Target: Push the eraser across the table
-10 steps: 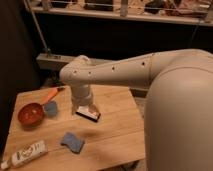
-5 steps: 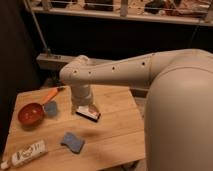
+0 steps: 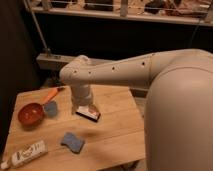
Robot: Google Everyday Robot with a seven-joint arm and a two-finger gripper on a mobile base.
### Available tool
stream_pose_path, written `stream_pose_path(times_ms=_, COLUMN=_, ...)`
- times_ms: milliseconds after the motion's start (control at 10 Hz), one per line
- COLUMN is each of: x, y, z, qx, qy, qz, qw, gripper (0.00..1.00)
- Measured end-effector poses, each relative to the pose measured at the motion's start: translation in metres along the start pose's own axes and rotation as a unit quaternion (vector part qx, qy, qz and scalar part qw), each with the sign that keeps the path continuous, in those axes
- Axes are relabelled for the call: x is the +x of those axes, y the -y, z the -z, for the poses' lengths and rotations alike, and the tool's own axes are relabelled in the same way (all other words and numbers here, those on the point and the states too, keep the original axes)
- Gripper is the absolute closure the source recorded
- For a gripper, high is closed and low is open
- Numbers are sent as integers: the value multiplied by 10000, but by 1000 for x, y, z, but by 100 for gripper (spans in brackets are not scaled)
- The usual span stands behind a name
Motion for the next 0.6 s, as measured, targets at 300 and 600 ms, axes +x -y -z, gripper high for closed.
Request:
stream_pose_path(times_ms=300, x=0, y=0, z=0, qx=0, qy=0, qz=0, qw=10000, gripper=26)
stream_pose_path(times_ms=600, x=-6, y=-8, z=0, qx=102, qy=53, qz=282, qw=9995, gripper=26)
